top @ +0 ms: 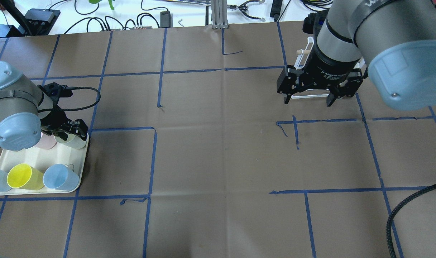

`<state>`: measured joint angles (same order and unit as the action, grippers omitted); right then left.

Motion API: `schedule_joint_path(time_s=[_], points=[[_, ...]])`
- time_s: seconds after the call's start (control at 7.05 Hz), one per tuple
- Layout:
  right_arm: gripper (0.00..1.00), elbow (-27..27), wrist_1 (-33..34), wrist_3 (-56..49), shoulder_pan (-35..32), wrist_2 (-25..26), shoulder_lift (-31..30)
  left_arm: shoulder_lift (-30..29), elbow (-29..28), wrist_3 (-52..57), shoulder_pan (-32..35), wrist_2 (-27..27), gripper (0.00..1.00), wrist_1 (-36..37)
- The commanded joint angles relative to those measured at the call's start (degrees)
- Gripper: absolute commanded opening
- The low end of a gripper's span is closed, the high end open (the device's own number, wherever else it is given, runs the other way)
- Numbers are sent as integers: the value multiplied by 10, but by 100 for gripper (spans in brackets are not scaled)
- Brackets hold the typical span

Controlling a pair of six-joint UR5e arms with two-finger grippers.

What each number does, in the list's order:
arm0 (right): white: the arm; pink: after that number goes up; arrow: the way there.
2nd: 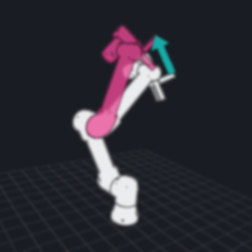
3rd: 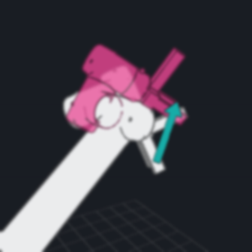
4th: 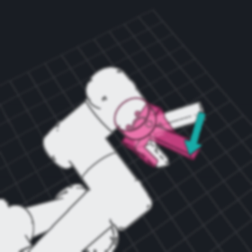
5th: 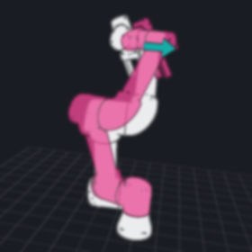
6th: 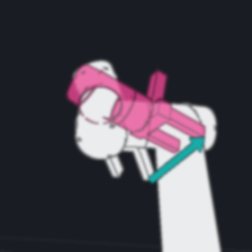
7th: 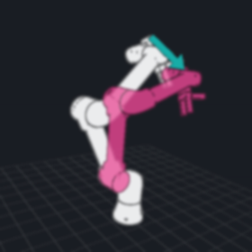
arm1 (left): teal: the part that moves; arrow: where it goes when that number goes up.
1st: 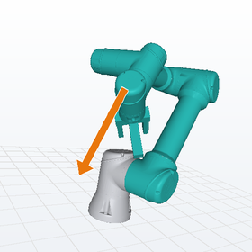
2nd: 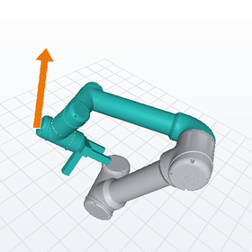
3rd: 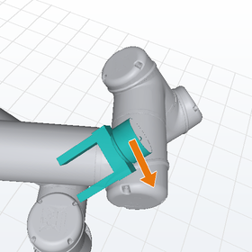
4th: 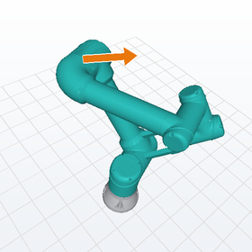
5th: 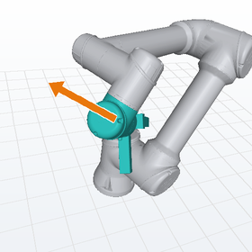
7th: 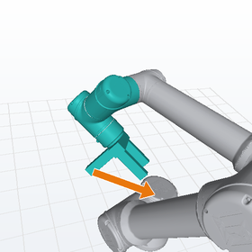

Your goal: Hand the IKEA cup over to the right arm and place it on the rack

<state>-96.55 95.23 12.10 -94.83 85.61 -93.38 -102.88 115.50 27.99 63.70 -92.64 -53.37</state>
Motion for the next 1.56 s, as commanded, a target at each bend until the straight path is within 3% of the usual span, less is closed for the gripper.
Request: schedule_joint_path(time_s=[0.0, 0.28, 0.57, 0.85, 1.13, 1.42], points=[[100, -34, 121, 117, 0, -37, 5, 7, -5, -2, 0, -3, 5, -7], [100, -86, 274, 253, 0, -84, -4, 18, -9, -3, 1, 0, 0, -12], [100, -116, 352, 347, -1, -112, -6, 47, -17, -2, 5, 4, 0, -23], [100, -165, 480, 472, -1, -162, -6, 71, -108, -1, 10, 5, 0, -161], [100, -228, 616, 521, -1, -189, -6, 53, -265, -1, 16, 24, 0, -323], [100, -276, 748, 570, -1, -193, -5, 24, -328, 3, 39, 27, 0, -356]])
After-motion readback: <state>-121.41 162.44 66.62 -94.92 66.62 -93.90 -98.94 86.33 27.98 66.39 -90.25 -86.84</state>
